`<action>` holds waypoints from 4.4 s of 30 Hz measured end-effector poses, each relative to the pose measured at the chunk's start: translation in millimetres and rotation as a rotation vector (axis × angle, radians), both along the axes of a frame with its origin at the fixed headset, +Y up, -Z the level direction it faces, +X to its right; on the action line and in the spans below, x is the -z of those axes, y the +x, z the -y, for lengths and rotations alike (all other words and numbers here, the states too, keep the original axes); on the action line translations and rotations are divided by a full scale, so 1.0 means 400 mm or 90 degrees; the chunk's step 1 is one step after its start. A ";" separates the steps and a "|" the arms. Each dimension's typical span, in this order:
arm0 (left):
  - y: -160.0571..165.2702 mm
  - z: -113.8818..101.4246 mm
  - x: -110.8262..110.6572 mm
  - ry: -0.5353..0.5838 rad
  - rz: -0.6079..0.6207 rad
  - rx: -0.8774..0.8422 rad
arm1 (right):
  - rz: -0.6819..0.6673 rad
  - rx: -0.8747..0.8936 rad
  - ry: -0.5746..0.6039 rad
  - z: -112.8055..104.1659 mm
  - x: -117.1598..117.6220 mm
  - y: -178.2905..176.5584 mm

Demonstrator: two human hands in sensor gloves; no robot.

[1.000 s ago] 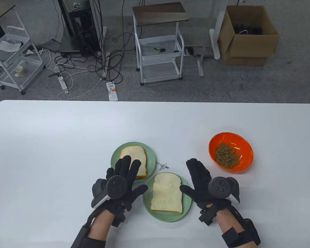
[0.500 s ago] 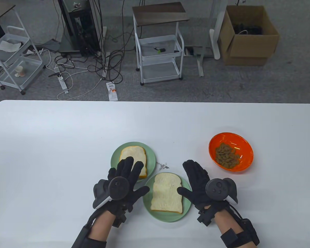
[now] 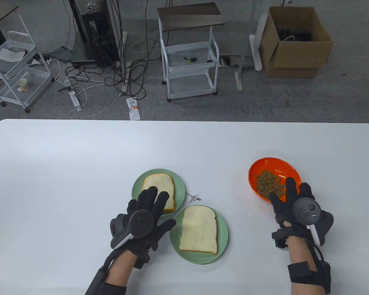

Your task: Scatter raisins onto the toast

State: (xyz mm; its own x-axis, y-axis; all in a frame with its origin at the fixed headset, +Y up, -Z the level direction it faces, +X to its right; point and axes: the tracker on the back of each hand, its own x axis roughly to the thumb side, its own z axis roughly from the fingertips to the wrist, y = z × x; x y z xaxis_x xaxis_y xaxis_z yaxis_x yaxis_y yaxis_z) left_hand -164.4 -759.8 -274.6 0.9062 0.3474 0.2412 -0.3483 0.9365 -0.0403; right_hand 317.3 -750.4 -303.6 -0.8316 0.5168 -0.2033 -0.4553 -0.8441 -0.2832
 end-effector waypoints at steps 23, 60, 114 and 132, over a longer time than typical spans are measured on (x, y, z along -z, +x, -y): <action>0.011 -0.012 -0.008 0.045 -0.025 0.018 | 0.174 0.283 0.056 0.080 0.003 0.028; 0.363 -0.091 -0.038 0.003 -0.027 0.199 | -0.230 0.305 0.032 -0.003 -0.132 -0.381; 0.307 -0.035 0.032 -0.021 -0.070 0.119 | -0.047 0.225 0.033 0.021 -0.028 -0.139; 0.341 -0.034 0.003 -0.105 0.035 0.170 | -0.068 0.225 0.038 0.018 -0.029 -0.146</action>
State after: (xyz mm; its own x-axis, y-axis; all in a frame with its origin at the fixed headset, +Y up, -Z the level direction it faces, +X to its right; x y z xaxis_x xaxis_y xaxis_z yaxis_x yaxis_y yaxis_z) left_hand -28.1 -746.1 -275.6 0.9579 0.1375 0.2520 -0.0842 0.9738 -0.2113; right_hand 259.0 -757.8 -292.1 -0.6143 0.7843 -0.0865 -0.7454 -0.6128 -0.2623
